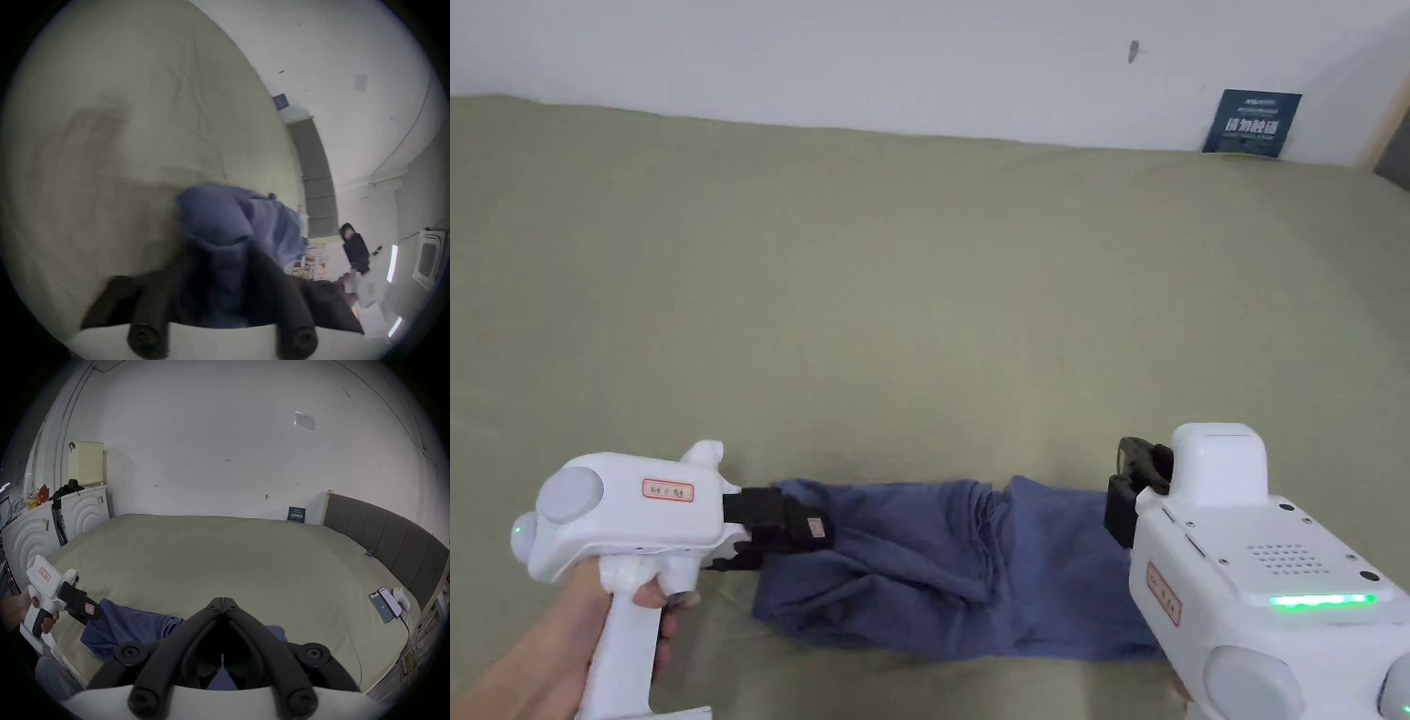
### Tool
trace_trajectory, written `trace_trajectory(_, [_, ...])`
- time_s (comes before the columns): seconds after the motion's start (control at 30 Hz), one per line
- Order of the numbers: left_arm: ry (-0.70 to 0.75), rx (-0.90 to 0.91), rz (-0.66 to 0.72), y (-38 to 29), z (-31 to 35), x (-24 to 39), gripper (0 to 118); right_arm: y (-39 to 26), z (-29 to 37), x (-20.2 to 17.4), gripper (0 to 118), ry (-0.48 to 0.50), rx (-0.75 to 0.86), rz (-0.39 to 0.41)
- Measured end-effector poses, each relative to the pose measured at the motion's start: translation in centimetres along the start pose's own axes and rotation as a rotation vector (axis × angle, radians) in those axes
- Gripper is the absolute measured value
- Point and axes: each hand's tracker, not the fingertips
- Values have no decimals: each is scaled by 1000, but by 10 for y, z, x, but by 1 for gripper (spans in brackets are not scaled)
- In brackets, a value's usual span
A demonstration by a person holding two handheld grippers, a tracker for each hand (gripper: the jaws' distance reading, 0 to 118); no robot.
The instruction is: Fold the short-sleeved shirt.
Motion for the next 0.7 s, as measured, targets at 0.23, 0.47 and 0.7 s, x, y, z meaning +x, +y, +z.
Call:
trace_trajectory(0.23, [61, 76, -13, 12, 44, -10, 13, 9, 5, 8, 0, -11, 11, 20])
trace_trajectory(0.47, [444, 229, -111, -5, 160, -1, 13, 23, 5, 3, 0, 27, 48, 16])
trace_trajectory(0.7, [480, 230, -127, -9, 194, 22, 13, 24, 6, -16, 0, 64, 66, 17])
